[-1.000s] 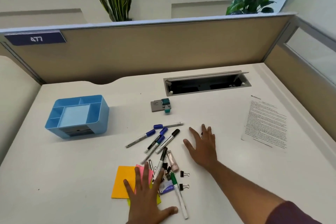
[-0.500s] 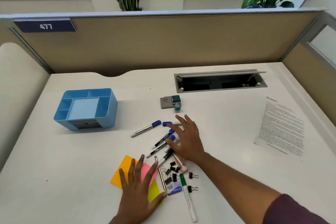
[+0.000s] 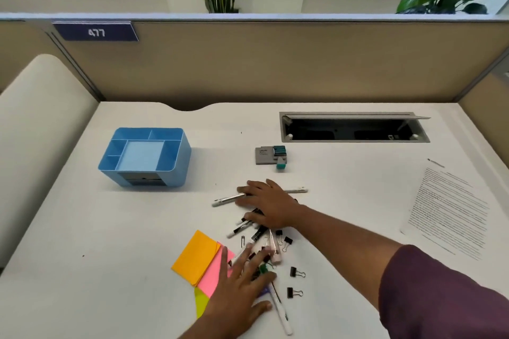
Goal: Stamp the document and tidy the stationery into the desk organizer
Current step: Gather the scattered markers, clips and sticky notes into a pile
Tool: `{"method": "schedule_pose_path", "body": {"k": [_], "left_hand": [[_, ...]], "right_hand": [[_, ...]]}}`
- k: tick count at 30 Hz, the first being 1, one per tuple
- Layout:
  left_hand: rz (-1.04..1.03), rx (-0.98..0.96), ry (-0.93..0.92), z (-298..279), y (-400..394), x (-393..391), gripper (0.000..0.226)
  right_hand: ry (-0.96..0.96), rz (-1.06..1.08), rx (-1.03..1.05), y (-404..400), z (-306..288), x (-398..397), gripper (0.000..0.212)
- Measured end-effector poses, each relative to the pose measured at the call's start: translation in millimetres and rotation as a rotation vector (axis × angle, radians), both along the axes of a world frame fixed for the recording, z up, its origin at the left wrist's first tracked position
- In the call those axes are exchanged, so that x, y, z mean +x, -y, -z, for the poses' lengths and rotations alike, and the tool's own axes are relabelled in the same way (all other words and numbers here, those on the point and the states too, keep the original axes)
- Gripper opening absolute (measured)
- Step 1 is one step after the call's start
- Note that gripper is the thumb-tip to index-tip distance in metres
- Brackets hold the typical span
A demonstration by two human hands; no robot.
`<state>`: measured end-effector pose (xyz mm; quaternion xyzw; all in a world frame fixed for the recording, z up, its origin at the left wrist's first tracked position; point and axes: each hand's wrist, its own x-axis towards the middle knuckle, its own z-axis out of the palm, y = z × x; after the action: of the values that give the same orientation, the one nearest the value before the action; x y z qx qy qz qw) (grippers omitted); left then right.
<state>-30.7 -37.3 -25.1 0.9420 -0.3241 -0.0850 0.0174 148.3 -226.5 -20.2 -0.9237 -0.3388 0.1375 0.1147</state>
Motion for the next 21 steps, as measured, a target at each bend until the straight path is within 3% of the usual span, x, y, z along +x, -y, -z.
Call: {"method": "schedule_pose_path", "body": {"k": [7,13,18,21], "left_hand": [[-0.149,-0.1,0.009,8,-27,-9,0.039],[-0.291,-0.145,-0.043,18,-36,-17,0.045],[-0.371,-0.216,-0.018,8,-43,-16,0.056],[-0.488,-0.239,-0.013,-2,-57,-28,0.076]], "right_hand": [[0.065,0.179,-0.044,47,2,-50,0.062],[0.042,0.39,-0.001,9,11,-119,0.066],[0.033,0.496,0.116,7,-4,-128,0.071],[0.095,0.439,0.015,29,-17,-134,0.081]]}}
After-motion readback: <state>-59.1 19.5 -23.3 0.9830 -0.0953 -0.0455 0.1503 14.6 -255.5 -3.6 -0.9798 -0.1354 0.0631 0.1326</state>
